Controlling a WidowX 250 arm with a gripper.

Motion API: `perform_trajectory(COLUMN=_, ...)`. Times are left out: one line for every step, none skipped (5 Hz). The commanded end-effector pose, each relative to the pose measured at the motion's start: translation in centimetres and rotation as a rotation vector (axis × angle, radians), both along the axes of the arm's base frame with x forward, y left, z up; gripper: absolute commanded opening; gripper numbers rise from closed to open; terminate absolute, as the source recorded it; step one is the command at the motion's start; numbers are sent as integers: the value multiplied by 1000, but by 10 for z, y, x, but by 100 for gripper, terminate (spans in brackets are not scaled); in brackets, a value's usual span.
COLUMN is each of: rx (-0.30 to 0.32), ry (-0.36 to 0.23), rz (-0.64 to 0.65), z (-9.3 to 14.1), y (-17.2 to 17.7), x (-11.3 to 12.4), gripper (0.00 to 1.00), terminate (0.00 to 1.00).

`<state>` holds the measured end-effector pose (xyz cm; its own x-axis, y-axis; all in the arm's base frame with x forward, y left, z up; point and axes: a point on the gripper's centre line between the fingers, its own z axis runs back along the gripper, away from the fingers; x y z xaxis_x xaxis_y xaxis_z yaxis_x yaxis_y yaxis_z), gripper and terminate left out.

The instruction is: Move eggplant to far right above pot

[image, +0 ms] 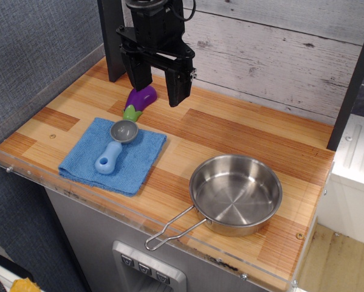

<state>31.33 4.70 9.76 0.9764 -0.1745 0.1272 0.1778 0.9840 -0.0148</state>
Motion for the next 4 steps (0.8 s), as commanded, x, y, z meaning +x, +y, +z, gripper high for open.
perform_trajectory(rx=0, ry=0, rz=0, z=0, y=0, x=0, gripper=100, terminate=0)
perform_trajectory(rx=21, ry=13, rz=47, z=-6, y=20, x=12, gripper=100, terminate=0)
perform_trajectory(rx=36, ry=21, rz=76, z=-10, y=40, x=26, gripper=100, terminate=0)
perform_trajectory(rx=49, ry=23, rz=130, z=-13, y=62, x=36, gripper=100, terminate=0)
